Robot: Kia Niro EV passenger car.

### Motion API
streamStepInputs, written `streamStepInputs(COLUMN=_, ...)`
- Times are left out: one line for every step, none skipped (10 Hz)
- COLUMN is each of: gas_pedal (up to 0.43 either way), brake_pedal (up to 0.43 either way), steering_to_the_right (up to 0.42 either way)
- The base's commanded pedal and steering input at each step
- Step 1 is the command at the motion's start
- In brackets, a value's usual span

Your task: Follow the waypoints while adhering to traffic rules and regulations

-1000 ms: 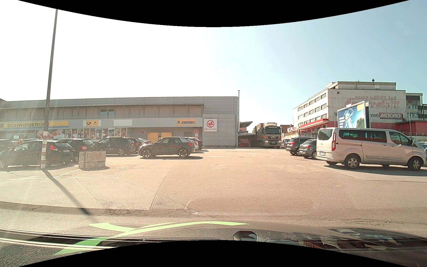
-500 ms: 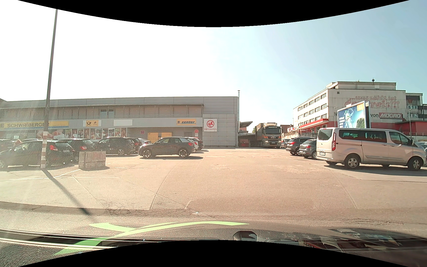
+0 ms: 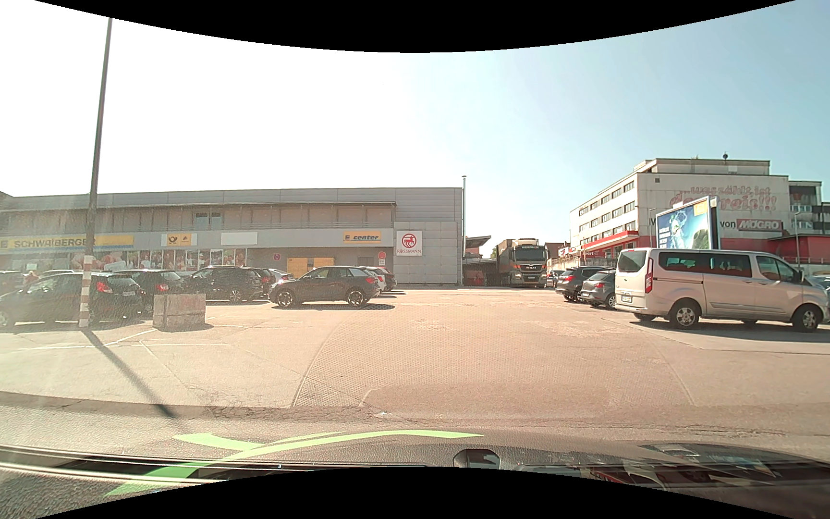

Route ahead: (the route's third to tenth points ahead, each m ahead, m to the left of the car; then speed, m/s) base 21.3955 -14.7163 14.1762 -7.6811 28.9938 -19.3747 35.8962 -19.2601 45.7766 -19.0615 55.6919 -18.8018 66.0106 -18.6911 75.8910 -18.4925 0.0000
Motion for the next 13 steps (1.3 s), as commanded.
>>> streamStepInputs(gas_pedal=0.000, brake_pedal=0.421, steering_to_the_right=-0.055)
streamStepInputs(gas_pedal=0.000, brake_pedal=0.421, steering_to_the_right=-0.055)
streamStepInputs(gas_pedal=0.000, brake_pedal=0.421, steering_to_the_right=-0.056)
streamStepInputs(gas_pedal=0.000, brake_pedal=0.421, steering_to_the_right=-0.055)
streamStepInputs(gas_pedal=0.000, brake_pedal=0.421, steering_to_the_right=-0.055)
streamStepInputs(gas_pedal=0.000, brake_pedal=0.421, steering_to_the_right=-0.055)
streamStepInputs(gas_pedal=0.000, brake_pedal=0.421, steering_to_the_right=-0.055)
streamStepInputs(gas_pedal=0.000, brake_pedal=0.421, steering_to_the_right=-0.055)
streamStepInputs(gas_pedal=0.000, brake_pedal=0.421, steering_to_the_right=-0.055)
streamStepInputs(gas_pedal=0.000, brake_pedal=0.421, steering_to_the_right=-0.055)
streamStepInputs(gas_pedal=0.000, brake_pedal=0.421, steering_to_the_right=-0.055)
streamStepInputs(gas_pedal=0.000, brake_pedal=0.421, steering_to_the_right=-0.055)
streamStepInputs(gas_pedal=0.000, brake_pedal=0.421, steering_to_the_right=-0.055)
